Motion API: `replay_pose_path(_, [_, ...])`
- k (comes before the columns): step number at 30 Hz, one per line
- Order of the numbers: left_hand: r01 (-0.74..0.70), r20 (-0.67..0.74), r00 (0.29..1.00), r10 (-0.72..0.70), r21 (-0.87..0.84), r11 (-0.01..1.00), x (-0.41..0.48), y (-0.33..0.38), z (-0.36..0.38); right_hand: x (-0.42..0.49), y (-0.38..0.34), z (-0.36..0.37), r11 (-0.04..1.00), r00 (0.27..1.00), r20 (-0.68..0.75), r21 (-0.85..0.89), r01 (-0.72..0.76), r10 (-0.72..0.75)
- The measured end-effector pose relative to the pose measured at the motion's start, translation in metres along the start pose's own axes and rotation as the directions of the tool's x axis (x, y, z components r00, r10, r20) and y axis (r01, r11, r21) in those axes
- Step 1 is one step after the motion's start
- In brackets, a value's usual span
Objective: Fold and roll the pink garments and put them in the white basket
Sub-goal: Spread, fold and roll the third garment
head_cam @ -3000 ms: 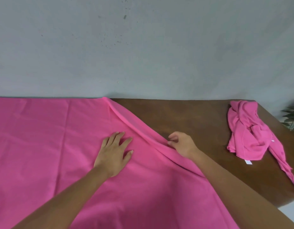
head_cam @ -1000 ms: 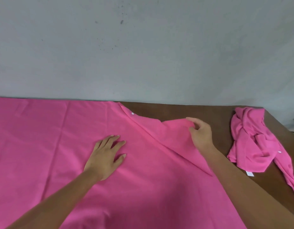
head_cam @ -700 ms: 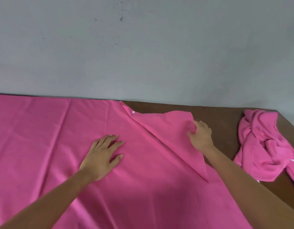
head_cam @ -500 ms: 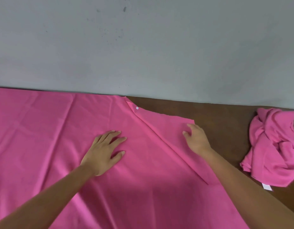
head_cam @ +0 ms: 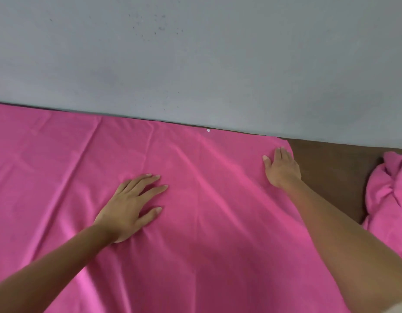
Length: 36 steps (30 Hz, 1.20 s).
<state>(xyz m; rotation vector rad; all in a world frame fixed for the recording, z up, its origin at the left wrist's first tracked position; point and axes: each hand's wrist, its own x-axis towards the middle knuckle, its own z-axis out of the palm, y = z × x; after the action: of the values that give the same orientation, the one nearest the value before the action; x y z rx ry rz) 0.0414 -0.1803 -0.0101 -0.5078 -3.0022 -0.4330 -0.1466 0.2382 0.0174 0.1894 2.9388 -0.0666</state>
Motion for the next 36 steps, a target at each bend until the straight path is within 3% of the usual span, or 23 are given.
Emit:
replay_pose_path(7, [-0.008, 0.027, 1.0, 0.008, 0.009, 1.0, 0.001, -0.002, 0.0, 0.03, 0.007, -0.009, 0.999, 1.0, 0.015, -0.04, 0.026, -0.025])
replay_pose_path(11, [0.002, 0.039, 0.999, -0.004, 0.037, 0.999, 0.002, 0.002, 0.001, 0.021, 0.0, -0.017, 0.999, 0.999, -0.003, -0.026, -0.033, 0.033])
replay_pose_path(16, [0.017, 0.049, 0.999, -0.018, 0.033, 0.999, 0.003, 0.007, 0.0, -0.049, -0.009, -0.002, 0.985, 0.996, -0.078, 0.16, 0.062, -0.05])
replay_pose_path(21, [-0.006, 0.062, 0.998, 0.005, 0.006, 1.0, 0.012, 0.028, -0.004, -0.165, 0.005, 0.035, 0.976, 0.979, -0.174, 0.174, 0.133, -0.103])
replay_pose_path(30, [-0.332, 0.155, 0.928, 0.338, -0.063, 0.941, 0.029, 0.095, 0.018, -0.323, 0.05, 0.073, 0.984, 0.981, -0.119, 0.115, -0.137, 0.15])
replay_pose_path(36, [-0.417, 0.175, 0.892, 0.417, -0.044, 0.908, 0.029, 0.12, 0.034, -0.391, 0.085, 0.085, 0.956, 0.956, -0.097, 0.13, -0.263, 0.276])
